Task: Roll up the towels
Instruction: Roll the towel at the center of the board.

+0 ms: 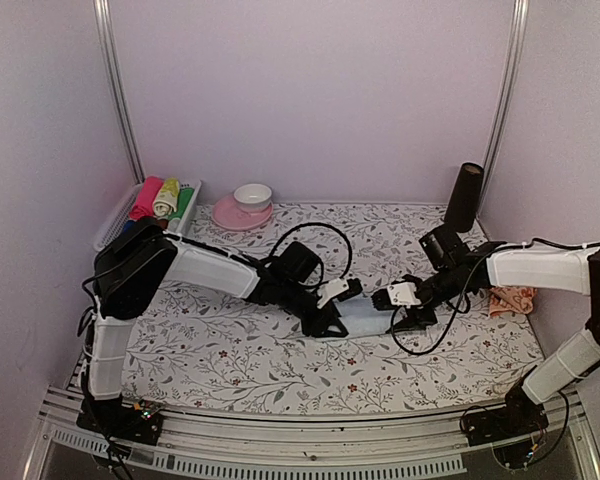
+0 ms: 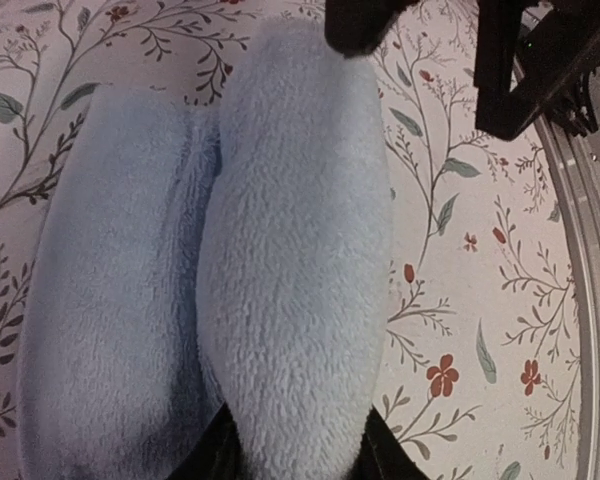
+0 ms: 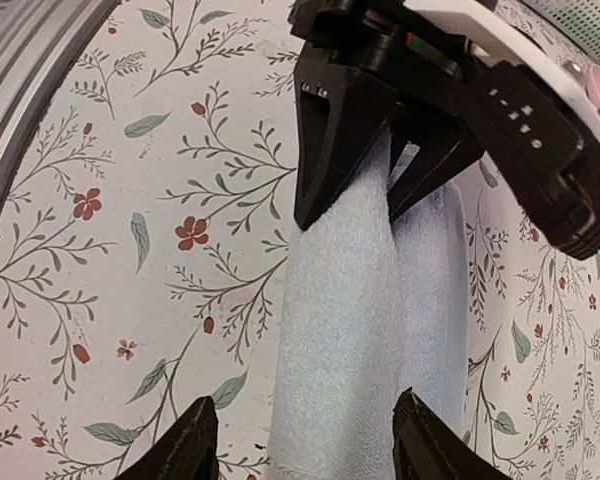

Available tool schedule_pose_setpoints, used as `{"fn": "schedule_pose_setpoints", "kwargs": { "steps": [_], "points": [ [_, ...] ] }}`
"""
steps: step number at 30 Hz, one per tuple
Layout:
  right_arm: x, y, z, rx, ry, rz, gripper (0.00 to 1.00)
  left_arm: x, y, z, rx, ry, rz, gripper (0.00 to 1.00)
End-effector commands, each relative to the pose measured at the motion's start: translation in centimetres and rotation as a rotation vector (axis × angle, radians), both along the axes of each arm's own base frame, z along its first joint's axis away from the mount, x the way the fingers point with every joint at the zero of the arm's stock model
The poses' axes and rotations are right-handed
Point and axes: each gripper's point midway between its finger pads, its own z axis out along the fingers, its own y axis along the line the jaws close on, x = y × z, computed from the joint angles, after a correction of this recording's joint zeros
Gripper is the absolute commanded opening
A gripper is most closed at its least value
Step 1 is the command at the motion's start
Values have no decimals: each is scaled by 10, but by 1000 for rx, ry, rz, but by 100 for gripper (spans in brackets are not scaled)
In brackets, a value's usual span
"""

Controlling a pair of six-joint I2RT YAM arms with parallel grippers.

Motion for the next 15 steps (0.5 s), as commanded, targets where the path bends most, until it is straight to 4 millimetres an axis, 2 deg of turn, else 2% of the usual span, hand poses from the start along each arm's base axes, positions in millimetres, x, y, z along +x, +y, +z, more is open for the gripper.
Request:
{"fn": "schedule_pose_setpoints", "kwargs": {
  "steps": [1,11,13,15],
  "points": [
    [12,10,-13,-27,-100,-6,59,-17,27,-41,117,303,19,31],
    [27,13,-54,-158,-134,-78,54,-15,30,-44,108,426,28,32],
    [31,12,-60,-179,-137,-96,50,-14,30,-43,105,429,28,35],
    [33,10,-68,-207,-128,-105,45,-12,30,-40,97,430,32,42]
  ]
}}
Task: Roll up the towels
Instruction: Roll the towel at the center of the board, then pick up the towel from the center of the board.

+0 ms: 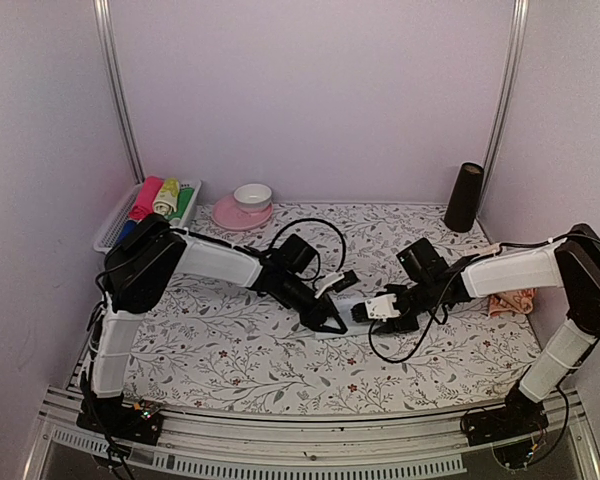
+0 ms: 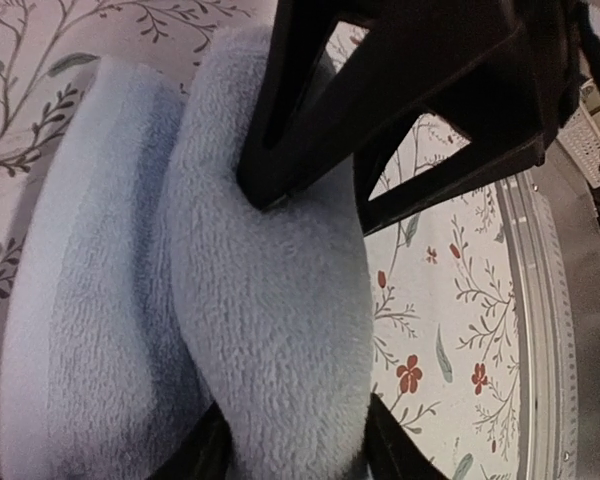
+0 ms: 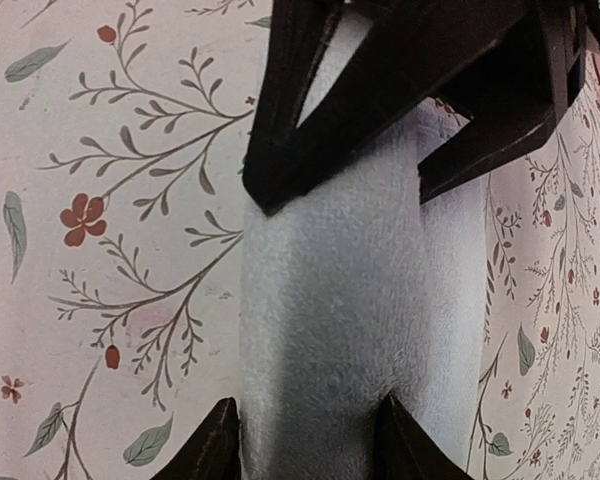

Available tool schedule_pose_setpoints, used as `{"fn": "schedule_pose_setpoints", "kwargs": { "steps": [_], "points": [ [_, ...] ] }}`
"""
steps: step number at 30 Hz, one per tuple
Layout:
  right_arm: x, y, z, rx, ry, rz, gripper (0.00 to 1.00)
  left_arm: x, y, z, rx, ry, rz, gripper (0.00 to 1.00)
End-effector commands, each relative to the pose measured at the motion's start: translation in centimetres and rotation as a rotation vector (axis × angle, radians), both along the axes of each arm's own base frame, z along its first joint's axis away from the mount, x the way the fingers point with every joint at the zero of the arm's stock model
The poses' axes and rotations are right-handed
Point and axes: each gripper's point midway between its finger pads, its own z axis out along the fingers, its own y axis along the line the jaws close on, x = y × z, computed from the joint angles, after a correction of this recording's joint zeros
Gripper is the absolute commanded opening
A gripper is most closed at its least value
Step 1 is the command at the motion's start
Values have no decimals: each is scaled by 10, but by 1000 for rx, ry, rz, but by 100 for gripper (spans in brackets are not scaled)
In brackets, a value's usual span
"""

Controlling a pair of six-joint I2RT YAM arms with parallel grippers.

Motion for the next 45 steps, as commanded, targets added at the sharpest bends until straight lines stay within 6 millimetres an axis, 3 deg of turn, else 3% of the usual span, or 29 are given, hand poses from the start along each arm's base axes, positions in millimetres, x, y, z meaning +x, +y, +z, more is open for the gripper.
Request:
{"fn": "schedule_pose_setpoints", "kwargs": {
  "steps": [1,5,7,13,16,19,25,29,32,37,45],
  "points": [
    [9,-9,-25,-90,5,-69,42,-14,28,-40,146,146,32,45],
    [8,-13,-39,-139,44,-77,28,-4,27,-26,134,115,61,55],
    [8,-14,-44,-154,55,-79,24,2,25,-9,123,85,89,59],
    [2,-14,-45,-151,62,-51,21,25,25,47,78,-49,207,74],
    [-3,-15,-44,-146,58,-23,20,34,24,65,57,-96,246,85],
    [-5,-14,-40,-135,40,-1,20,41,23,56,96,-94,260,89],
    [-5,-13,-35,-133,18,7,20,43,19,7,204,1,229,90],
    [-6,-13,-34,-135,14,10,20,41,22,-11,223,71,209,92],
    [-6,-12,-34,-138,7,15,21,37,24,-16,221,125,185,97],
    [-5,-11,-35,-148,-8,13,21,30,23,-11,193,182,150,97],
    [2,-5,-20,-119,-26,-17,22,17,22,-22,238,220,109,97]
  ]
}}
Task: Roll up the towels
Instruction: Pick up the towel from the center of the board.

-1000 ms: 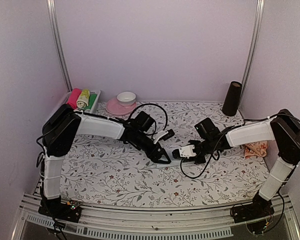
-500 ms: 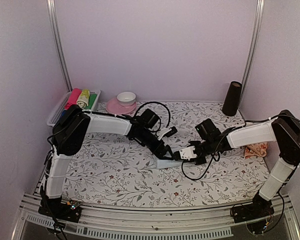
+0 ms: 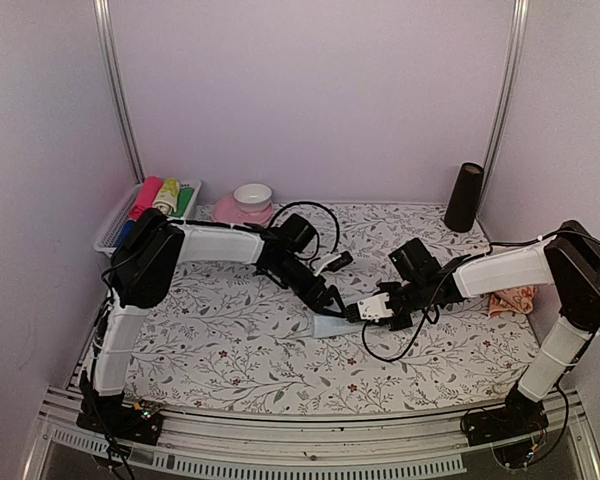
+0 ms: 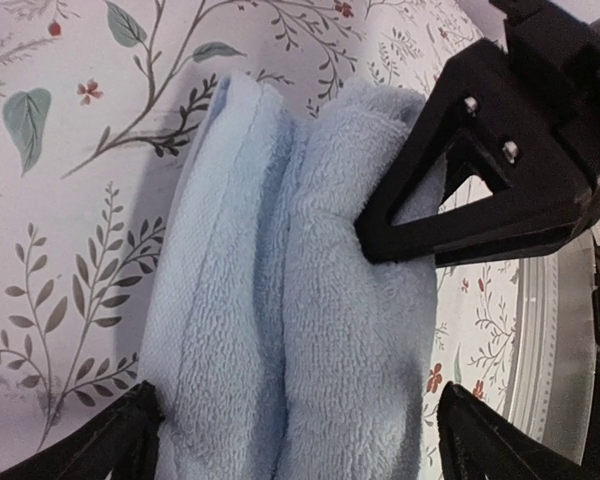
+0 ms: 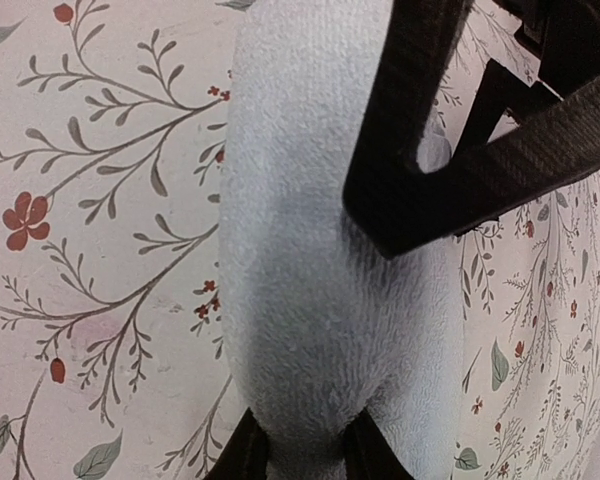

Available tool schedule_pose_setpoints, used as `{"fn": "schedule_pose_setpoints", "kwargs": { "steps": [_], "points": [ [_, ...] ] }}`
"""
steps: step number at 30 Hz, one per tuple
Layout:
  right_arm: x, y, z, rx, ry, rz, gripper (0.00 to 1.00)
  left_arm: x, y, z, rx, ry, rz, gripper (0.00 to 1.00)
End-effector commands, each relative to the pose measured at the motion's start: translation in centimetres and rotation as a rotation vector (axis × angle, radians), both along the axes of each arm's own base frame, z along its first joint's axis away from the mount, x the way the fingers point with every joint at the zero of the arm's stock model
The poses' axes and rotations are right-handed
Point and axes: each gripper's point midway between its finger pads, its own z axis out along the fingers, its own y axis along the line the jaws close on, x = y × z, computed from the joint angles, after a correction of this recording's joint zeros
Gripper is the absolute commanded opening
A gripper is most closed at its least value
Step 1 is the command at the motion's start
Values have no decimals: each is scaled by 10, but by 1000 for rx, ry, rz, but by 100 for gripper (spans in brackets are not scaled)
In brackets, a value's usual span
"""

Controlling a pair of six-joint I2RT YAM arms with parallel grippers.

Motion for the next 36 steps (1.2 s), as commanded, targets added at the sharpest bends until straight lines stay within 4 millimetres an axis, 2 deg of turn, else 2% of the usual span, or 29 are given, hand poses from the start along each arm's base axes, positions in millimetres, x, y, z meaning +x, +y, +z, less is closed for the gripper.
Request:
{"fn": "schedule_pose_setpoints", "kwargs": {
  "steps": [1,4,9,13,16,19,25,31,33,36],
  "points": [
    [-14,-15,-12,-72,60,-31,22,-24,14,-37,113,125,-27,97],
    [-13,-16,-13,-78,59,-37,23,-21,18,-44,177,97,-13,97],
    [-14,-17,-15,-84,61,-37,23,4,25,-44,291,-36,75,97],
    [-13,-18,-15,-88,58,-41,23,25,26,-25,279,-133,143,97],
    [-13,-18,-16,-91,58,-41,23,31,21,-10,208,-136,163,97],
    [-12,-18,-16,-94,57,-42,23,19,15,-10,154,-65,108,97],
    [-12,-19,-17,-98,59,-46,23,-15,11,-25,127,70,-17,97],
    [-10,-19,-20,-106,65,-56,23,-30,4,-35,160,83,-75,97],
    [-11,-19,-19,-105,67,-56,23,-27,3,-39,177,76,-71,93],
    [-11,-19,-19,-105,69,-55,23,-20,3,-41,198,59,-52,79]
  ]
}}
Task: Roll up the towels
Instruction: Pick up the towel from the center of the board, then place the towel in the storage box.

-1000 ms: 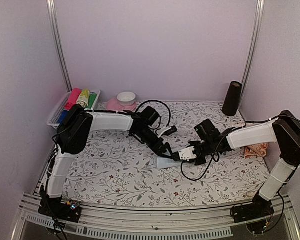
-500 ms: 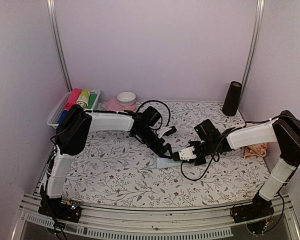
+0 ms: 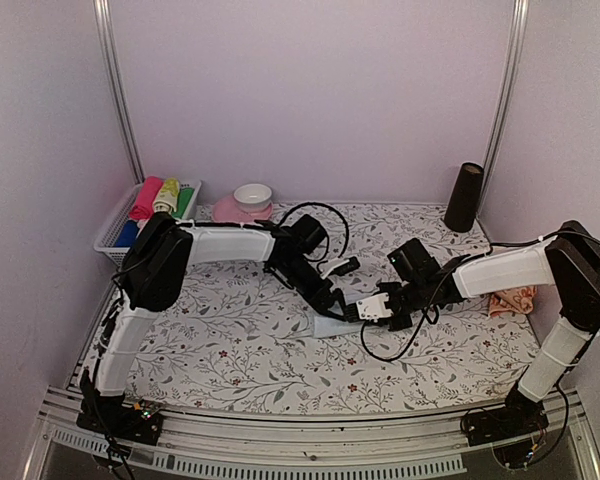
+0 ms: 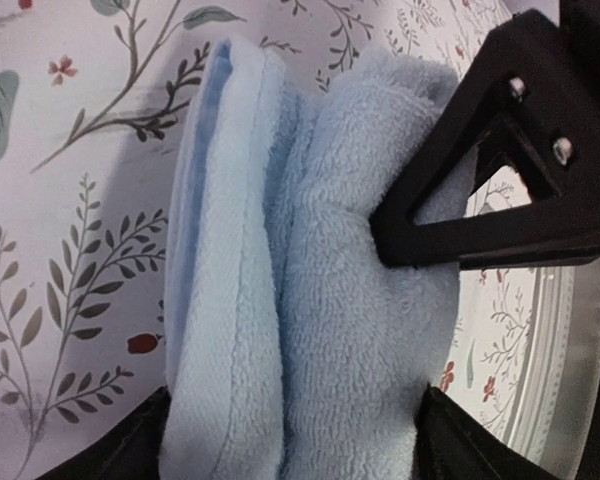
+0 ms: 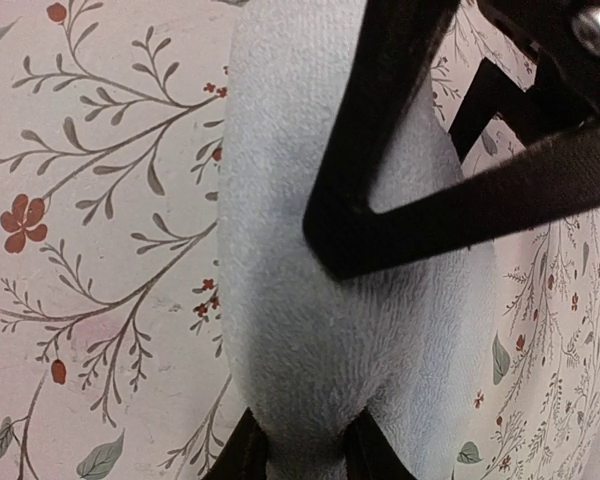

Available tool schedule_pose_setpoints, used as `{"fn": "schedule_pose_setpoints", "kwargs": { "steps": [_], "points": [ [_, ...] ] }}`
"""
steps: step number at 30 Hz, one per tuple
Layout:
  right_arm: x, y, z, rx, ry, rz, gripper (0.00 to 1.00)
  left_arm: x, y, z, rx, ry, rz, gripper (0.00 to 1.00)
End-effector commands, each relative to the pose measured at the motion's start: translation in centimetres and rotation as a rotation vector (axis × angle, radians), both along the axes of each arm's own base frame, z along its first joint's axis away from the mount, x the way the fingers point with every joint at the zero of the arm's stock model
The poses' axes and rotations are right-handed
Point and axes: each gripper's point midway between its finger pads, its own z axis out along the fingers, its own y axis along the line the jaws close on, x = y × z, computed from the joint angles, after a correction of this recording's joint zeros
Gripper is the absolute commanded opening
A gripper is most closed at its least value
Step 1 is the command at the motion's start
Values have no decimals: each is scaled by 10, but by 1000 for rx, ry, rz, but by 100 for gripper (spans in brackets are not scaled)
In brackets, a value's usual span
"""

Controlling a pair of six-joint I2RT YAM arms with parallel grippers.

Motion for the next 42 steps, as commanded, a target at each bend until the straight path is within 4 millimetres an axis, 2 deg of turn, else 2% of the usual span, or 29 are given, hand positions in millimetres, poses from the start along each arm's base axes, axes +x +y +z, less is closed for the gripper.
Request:
{"fn": "schedule_pose_setpoints", "kwargs": {
  "steps": [1,3,7,11,15,20,23,26,29,30,34,38,42],
  "points": [
    [-13,-17,-19,-89,75,-28,23,-13,9,-33,112,46,-6,74],
    [-14,-17,-20,-90,79,-27,23,-9,9,-32,119,30,5,60],
    [-14,-18,-22,-97,89,-29,24,-7,7,-27,111,10,8,54],
    [-16,-16,-21,-93,115,-30,27,-6,3,-19,94,-35,-8,36],
    [-14,-12,-14,-73,146,-45,33,-9,1,-17,100,-90,-33,0],
    [-2,-14,8,-14,123,-83,44,-13,4,-17,85,-95,-23,0],
    [7,-19,34,63,103,-111,55,-12,11,-18,68,-77,6,0],
    [18,-31,67,170,80,-146,64,-7,19,-9,12,-53,46,0],
    [27,-41,90,251,64,-181,69,-2,28,14,-102,-21,100,0],
    [31,-44,95,271,59,-194,70,5,29,32,-161,-36,119,0],
    [45,-50,102,298,38,-262,72,18,52,72,-278,-28,209,0],
    [50,-52,100,292,26,-291,73,43,96,120,-361,-56,346,0],
    [51,-52,100,293,25,-295,73,72,151,157,-402,-91,488,0]
  ]
}}
